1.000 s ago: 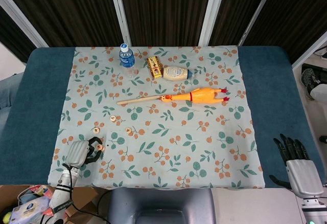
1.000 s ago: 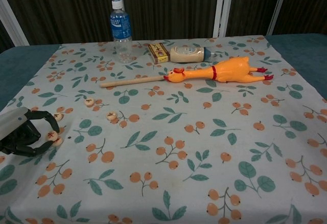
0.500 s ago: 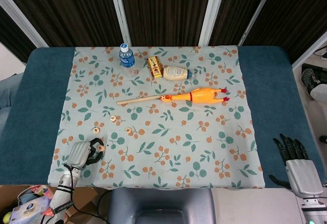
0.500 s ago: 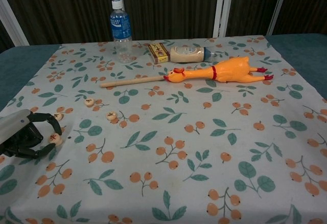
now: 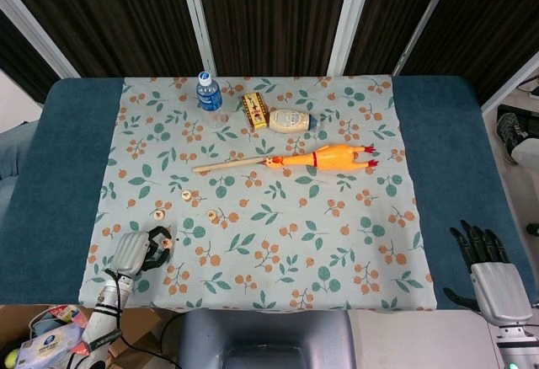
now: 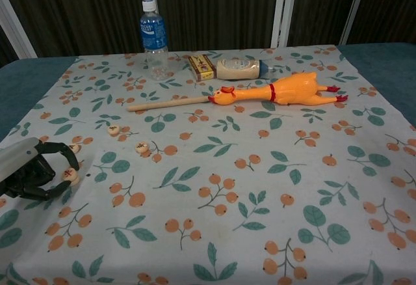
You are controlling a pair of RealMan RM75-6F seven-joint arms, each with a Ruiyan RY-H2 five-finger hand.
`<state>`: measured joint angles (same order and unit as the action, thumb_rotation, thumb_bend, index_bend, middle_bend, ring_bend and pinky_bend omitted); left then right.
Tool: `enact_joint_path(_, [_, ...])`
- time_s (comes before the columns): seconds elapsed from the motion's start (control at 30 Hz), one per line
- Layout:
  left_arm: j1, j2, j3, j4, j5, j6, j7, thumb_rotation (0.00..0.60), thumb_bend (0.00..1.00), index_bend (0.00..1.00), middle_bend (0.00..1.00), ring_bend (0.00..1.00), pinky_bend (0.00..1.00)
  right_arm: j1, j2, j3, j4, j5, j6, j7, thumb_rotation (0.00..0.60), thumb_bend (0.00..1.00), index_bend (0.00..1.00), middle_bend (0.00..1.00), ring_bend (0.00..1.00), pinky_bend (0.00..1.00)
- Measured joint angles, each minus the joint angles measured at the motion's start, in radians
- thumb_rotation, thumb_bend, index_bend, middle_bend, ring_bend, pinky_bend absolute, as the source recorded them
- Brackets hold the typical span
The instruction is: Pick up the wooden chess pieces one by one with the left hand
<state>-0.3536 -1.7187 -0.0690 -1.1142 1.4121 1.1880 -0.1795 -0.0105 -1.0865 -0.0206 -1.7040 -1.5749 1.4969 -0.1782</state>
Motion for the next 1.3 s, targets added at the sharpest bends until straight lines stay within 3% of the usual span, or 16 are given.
enact_joint_path(0.67, [-0.002, 0.017, -0.003, -0.019, 0.007, 0.009, -0.022, 0.600, 0.41, 0.37, 1.00, 1.00, 1.00, -0.002, 0.000, -0.001, 0.000, -0.002, 0.005, 0.001, 0.600, 0.13, 0.00, 0.00, 0.00, 0.00])
enact_joint_path(0.87, [-0.020, 0.073, -0.065, -0.078, 0.000, 0.036, -0.041, 0.600, 0.41, 0.37, 1.00, 1.00, 1.00, -0.003, 0.002, -0.001, 0.001, -0.004, 0.007, 0.007, 0.600, 0.13, 0.00, 0.00, 0.00, 0.00])
enact_joint_path(1.07, [-0.064, 0.117, -0.129, -0.106, -0.078, -0.036, -0.030, 0.600, 0.41, 0.38, 1.00, 1.00, 1.00, -0.003, 0.001, -0.002, 0.001, -0.005, 0.005, 0.004, 0.600, 0.13, 0.00, 0.00, 0.00, 0.00])
enact_joint_path(1.3, [-0.094, 0.116, -0.148, -0.075, -0.130, -0.106, -0.018, 0.600, 0.41, 0.38, 1.00, 1.00, 1.00, -0.002, 0.000, 0.000, 0.000, 0.001, 0.002, 0.000, 0.600, 0.13, 0.00, 0.00, 0.00, 0.00])
